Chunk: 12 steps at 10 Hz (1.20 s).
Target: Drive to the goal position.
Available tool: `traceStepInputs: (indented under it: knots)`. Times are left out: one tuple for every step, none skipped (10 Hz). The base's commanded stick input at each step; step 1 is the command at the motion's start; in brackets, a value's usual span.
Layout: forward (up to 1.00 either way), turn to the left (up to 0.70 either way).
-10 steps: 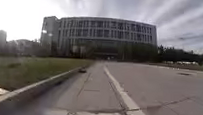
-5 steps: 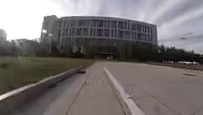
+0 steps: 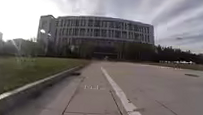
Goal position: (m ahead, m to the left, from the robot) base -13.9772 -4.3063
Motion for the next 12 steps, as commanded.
traceStepInputs:
  knots:
    - [0.85,0.0]
    - [0.85,0.0]
    - [0.85,0.0]
    - [0.85,0.0]
    - [0.85,0.0]
    - [0.85,0.0]
    - [0.85,0.0]
    - [0.85,0.0]
    - [0.85,0.0]
    - [0.85,0.0]
    - [0.85,0.0]
    - [0.85,0.0]
